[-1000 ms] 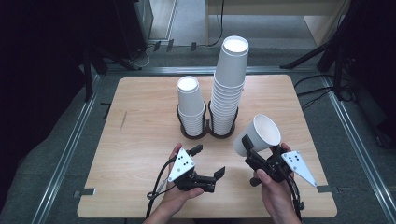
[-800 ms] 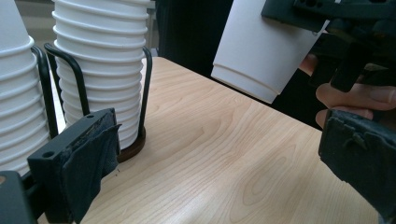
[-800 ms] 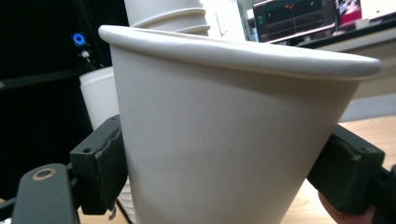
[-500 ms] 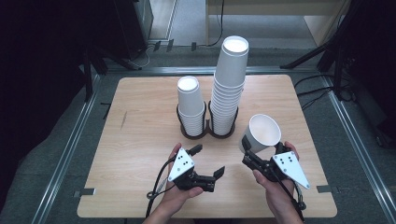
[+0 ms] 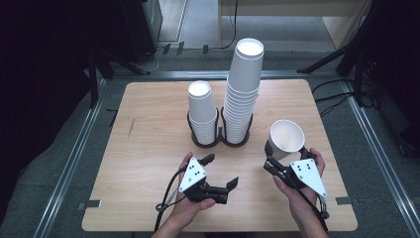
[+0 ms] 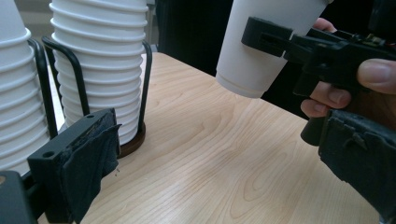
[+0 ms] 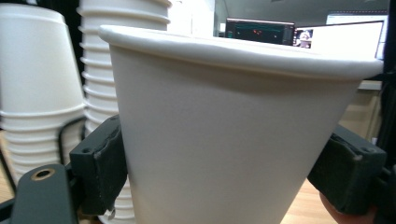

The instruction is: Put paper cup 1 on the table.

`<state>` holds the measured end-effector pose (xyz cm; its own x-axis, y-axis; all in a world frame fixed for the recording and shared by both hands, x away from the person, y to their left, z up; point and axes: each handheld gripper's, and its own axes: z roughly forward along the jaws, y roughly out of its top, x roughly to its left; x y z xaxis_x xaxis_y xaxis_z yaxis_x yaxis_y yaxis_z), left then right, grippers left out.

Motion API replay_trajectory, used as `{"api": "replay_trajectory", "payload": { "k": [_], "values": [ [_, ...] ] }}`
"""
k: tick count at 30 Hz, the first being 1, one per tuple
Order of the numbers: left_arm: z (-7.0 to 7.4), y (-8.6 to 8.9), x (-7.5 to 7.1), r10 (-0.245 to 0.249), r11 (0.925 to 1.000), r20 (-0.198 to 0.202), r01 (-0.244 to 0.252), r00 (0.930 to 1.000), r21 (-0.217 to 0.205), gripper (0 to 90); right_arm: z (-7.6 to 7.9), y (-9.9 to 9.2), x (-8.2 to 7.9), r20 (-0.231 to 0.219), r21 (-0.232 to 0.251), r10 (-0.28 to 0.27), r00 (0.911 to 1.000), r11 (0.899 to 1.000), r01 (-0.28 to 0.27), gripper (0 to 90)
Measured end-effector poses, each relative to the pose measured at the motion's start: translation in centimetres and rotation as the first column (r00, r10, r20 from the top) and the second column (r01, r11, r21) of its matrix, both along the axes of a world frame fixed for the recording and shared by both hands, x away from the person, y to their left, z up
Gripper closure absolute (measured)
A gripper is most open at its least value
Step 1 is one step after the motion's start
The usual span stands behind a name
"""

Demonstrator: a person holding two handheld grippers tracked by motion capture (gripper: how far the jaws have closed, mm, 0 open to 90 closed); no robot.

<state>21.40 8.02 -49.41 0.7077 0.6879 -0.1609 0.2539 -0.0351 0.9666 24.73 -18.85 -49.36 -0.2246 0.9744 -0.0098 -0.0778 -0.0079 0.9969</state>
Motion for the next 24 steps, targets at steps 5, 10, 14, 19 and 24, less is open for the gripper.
{"api": "replay_trajectory", "payload": {
  "k": [5,10,14,19,24],
  "values": [
    [-0.1,0.4,-0.1,0.016,0.9999,-0.005,-0.016,0.9999,0.002,0.0,-0.7,-1.2,1.1,-0.019,0.01,-0.022,0.9996,1.0,0.022,15.5],
    [-0.1,1.1,-0.1,0.035,0.9994,-0.007,-0.035,0.9994,0.002,0.0,-1.0,-2.2,2.1,-0.013,-0.01,-0.063,0.9979,0.998,0.063,15.4],
    [-0.2,1.6,-0.2,0.05,0.9988,-0.01,-0.05,0.9987,0.001,0.0,-1.4,-2.8,2.8,-0.029,-0.005,-0.085,0.996,0.996,0.085,15.4],
    [-0.2,2.2,-0.3,0.067,0.9977,-0.012,-0.067,0.9977,0.002,0.0,-2.3,-3.6,3.9,-0.044,-0.029,-0.108,0.9931,0.994,0.107,15.5],
    [-0.3,2.8,-0.4,0.086,0.9963,-0.013,-0.086,0.9962,0.003,0.0,-3.4,-3.9,4.8,-0.051,-0.059,-0.099,0.9938,0.994,0.096,15.5]
  ]
}}
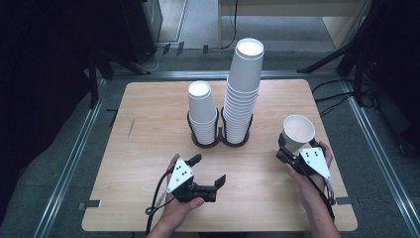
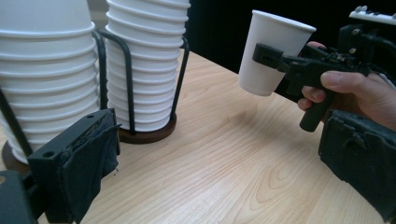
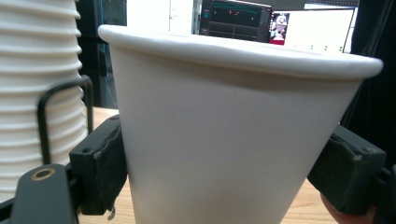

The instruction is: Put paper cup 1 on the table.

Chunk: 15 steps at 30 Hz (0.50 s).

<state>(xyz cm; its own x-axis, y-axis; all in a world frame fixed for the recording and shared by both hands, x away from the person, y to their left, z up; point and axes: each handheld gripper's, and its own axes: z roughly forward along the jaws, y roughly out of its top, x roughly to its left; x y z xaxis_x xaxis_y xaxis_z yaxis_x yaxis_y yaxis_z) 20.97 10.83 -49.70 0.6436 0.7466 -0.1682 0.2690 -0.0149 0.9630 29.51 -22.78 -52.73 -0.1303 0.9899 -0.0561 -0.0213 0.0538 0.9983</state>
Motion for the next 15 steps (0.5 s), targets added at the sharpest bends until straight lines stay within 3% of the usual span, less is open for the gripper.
{"api": "replay_trajectory", "payload": {
  "k": [3,8,10,15],
  "values": [
    [-0.1,0.4,-0.1,0.011,0.9999,-0.003,-0.011,0.9999,0.003,0.0,-0.3,-0.3,0.6,-0.013,0.025,-0.004,0.9999,1.0,0.005,15.5],
    [-0.1,1.1,-0.3,0.031,0.9995,-0.006,-0.031,0.9995,0.003,0.0,-0.6,-1.1,1.4,-0.016,0.026,-0.021,0.9997,0.999,0.021,15.5],
    [-0.1,1.3,-0.4,0.038,0.9993,-0.008,-0.038,0.9992,0.002,0.0,-0.8,-1.6,1.8,-0.034,0.062,-0.021,0.9992,0.998,0.023,15.5],
    [-0.3,1.8,-0.4,0.056,0.9984,-0.01,-0.056,0.9984,0.008,0.0,-1.0,-1.8,2.2,-0.032,0.037,-0.028,0.9991,0.999,0.029,15.5]
  ]
}}
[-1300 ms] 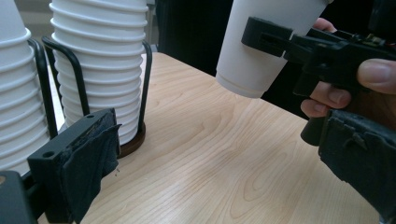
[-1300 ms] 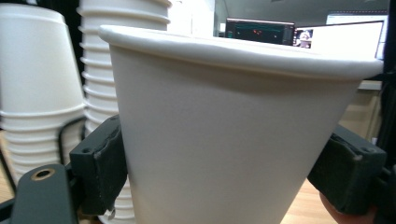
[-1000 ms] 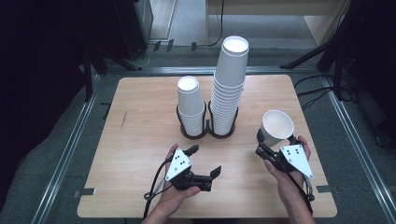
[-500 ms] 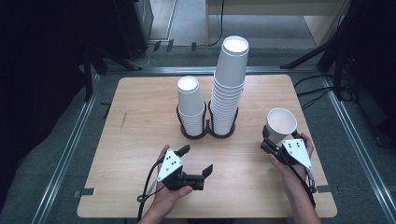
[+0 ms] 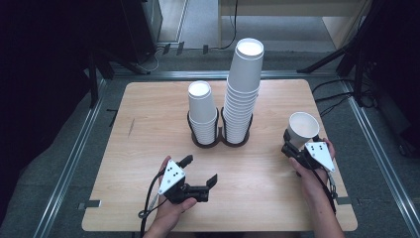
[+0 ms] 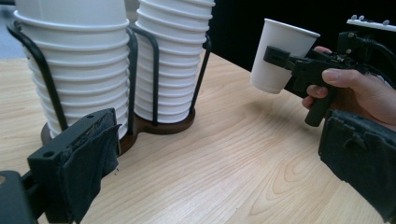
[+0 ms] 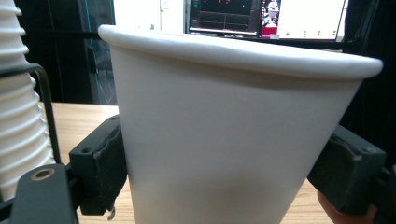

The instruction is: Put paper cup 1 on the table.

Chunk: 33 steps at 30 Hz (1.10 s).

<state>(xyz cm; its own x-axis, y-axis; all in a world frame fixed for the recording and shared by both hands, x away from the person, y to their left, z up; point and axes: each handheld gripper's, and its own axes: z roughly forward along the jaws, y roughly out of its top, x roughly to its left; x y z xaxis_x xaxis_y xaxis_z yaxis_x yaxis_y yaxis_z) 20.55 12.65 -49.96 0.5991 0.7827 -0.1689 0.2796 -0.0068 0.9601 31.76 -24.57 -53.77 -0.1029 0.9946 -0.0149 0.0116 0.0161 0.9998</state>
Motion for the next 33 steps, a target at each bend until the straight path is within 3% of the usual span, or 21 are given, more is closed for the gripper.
{"api": "replay_trajectory", "payload": {
  "k": [3,11,18,22,33],
  "values": [
    [0.0,0.7,0.1,0.022,0.9997,-0.001,-0.022,0.9998,-0.007,0.0,-0.3,0.0,0.3,-0.008,-0.03,0.0,1.0,1.0,0.0,15.4],
    [0.1,2.4,0.5,0.074,0.9969,-0.008,-0.074,0.9972,-0.026,0.0,-0.9,-0.1,0.8,-0.034,-0.025,-0.005,0.9994,1.0,0.004,15.3],
    [0.0,2.6,0.6,0.082,0.9962,-0.013,-0.082,0.9965,-0.026,0.0,-1.3,-0.2,1.1,-0.062,-0.037,-0.009,0.998,0.999,0.007,15.1],
    [0.0,2.5,0.6,0.084,0.9962,-0.014,-0.084,0.9964,-0.02,0.0,-1.3,-0.2,1.2,-0.086,0.018,0.002,0.9963,1.0,-0.001,14.9],
    [-0.1,2.4,0.6,0.086,0.9961,-0.018,-0.086,0.9961,-0.021,0.0,-1.5,-0.3,1.3,-0.121,0.029,-0.004,0.9927,1.0,0.007,14.6]
  ]
}}
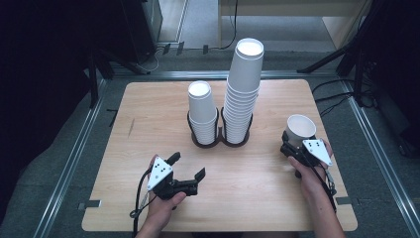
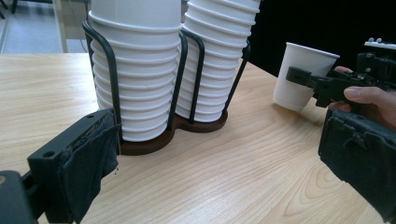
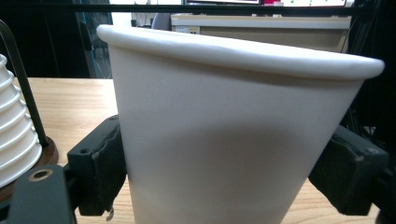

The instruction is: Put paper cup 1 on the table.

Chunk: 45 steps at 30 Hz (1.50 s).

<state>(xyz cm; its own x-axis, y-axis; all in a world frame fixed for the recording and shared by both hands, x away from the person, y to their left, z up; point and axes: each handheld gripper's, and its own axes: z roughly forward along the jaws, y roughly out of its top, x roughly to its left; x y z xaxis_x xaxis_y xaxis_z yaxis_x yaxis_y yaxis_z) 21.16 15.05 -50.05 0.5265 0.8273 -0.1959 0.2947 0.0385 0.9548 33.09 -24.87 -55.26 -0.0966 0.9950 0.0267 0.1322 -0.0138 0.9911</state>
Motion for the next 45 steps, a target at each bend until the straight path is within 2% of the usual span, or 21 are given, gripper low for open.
{"api": "replay_trajectory", "payload": {
  "k": [2,5,9,16,30,36,45],
  "values": [
    [0.0,0.0,0.0,-0.002,1.0,-0.001,0.002,1.0,0.001,0.0,0.1,0.0,0.0,-0.027,0.006,-0.005,0.9996,1.0,0.005,14.5],
    [0.0,0.0,0.0,-0.001,1.0,0.002,0.001,1.0,0.001,0.0,0.1,0.1,0.1,-0.049,-0.014,-0.002,0.9988,1.0,0.001,14.4],
    [0.1,0.0,0.0,0.002,1.0,0.001,-0.002,1.0,0.0,0.0,0.2,0.2,0.1,-0.088,-0.003,-0.002,0.9962,1.0,0.002,14.1],
    [0.0,0.1,0.0,0.004,1.0,0.0,-0.004,1.0,0.0,0.0,0.6,0.6,0.1,-0.13,-0.011,-0.002,0.9915,1.0,0.001,13.7],
    [0.1,0.2,0.0,0.006,1.0,0.002,-0.006,1.0,-0.003,0.0,0.9,1.1,-0.2,-0.142,0.004,0.034,0.9892,0.999,-0.034,8.2],
    [0.1,0.2,0.0,0.006,1.0,0.003,-0.006,1.0,-0.003,0.0,1.3,1.3,-0.4,-0.127,0.019,0.066,0.9896,0.998,-0.064,0.2],
    [0.3,0.0,0.2,-0.001,1.0,0.005,0.001,1.0,-0.006,0.0,1.4,1.6,-0.8,-0.13,0.014,0.084,0.988,0.996,-0.083,0.0]
  ]
}}
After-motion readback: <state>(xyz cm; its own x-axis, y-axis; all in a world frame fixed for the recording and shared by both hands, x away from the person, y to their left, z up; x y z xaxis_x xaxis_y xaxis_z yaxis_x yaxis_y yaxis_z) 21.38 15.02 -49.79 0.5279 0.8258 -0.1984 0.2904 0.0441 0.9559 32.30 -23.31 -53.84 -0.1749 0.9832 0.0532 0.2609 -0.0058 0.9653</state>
